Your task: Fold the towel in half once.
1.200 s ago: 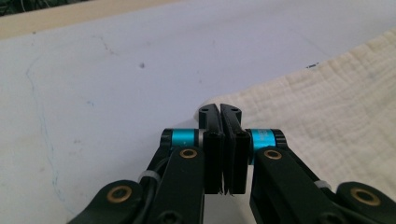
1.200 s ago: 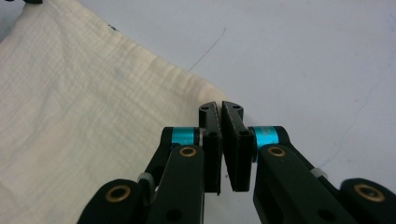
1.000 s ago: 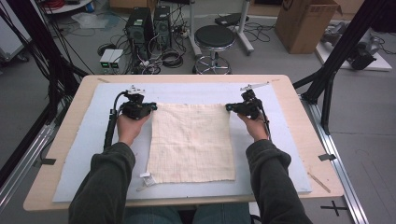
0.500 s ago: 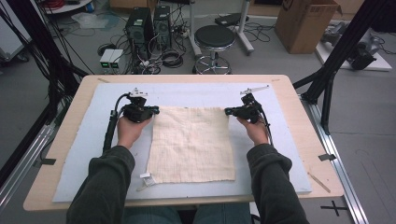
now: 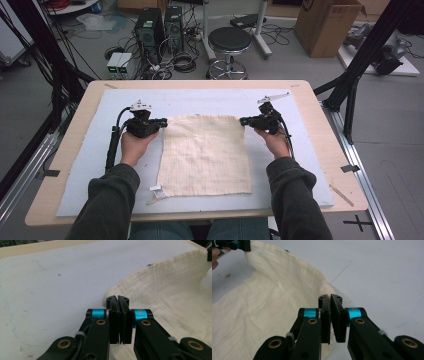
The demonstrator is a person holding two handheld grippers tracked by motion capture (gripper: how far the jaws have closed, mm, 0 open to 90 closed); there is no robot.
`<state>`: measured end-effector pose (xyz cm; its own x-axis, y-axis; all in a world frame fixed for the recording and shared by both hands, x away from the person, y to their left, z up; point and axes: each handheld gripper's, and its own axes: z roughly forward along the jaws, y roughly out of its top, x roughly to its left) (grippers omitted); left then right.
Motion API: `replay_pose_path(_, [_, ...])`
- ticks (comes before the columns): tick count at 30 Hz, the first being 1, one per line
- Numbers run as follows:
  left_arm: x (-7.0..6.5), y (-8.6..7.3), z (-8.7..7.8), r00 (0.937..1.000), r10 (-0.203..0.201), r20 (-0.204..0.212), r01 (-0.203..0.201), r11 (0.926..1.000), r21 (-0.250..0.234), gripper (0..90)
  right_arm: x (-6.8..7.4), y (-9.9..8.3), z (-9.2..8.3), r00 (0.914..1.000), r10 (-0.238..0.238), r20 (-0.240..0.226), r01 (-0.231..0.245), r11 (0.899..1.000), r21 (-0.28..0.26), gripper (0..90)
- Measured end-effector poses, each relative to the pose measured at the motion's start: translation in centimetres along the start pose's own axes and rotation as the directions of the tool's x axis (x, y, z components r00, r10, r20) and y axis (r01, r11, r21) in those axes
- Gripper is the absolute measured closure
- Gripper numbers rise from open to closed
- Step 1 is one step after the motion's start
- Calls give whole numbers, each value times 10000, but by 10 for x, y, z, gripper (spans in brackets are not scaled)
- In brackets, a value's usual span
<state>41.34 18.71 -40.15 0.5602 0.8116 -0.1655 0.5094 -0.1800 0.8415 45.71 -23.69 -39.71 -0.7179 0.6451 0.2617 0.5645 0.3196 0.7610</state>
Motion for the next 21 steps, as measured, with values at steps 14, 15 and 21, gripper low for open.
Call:
replay_pose_path(14, [-8,-6,-13,9989,317,344,-316,9995,-44,876,10,-5,-13,9991,-244,-336,239,9996,-175,864])
replay_pose_path(15, [-8,-7,-14,9988,318,365,-317,9995,-51,876,11,-5,-14,9989,-295,-355,288,9994,-208,864])
replay_pose_path(21, [-7,-12,-21,9982,270,538,-265,9996,-101,876,14,-7,-18,9983,-391,-434,386,9992,-130,864])
